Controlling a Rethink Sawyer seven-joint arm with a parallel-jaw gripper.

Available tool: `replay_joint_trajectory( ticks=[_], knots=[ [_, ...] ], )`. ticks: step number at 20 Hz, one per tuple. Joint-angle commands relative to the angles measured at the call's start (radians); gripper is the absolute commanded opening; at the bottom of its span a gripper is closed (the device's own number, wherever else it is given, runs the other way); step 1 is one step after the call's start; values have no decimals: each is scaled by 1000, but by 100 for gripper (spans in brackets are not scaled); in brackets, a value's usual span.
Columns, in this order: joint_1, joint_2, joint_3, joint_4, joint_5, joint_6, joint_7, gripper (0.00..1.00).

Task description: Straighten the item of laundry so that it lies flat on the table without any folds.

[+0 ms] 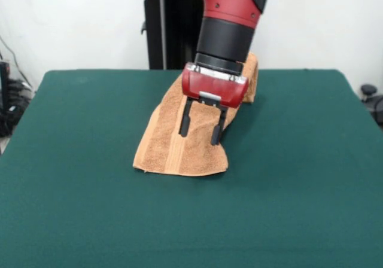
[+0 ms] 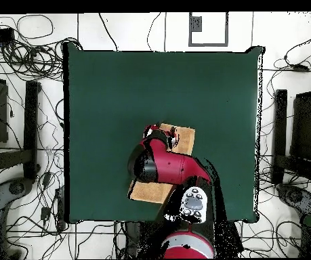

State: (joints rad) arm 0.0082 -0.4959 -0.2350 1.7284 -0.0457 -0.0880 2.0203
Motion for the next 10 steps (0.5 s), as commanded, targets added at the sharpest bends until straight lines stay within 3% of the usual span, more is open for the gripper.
replay_joint_trajectory(
  ticks=[1,10],
  knots=[
    [5,61,136,92,64,-16,232,100],
    [-8,107,144,88,69,-43,221,100]
  ],
)
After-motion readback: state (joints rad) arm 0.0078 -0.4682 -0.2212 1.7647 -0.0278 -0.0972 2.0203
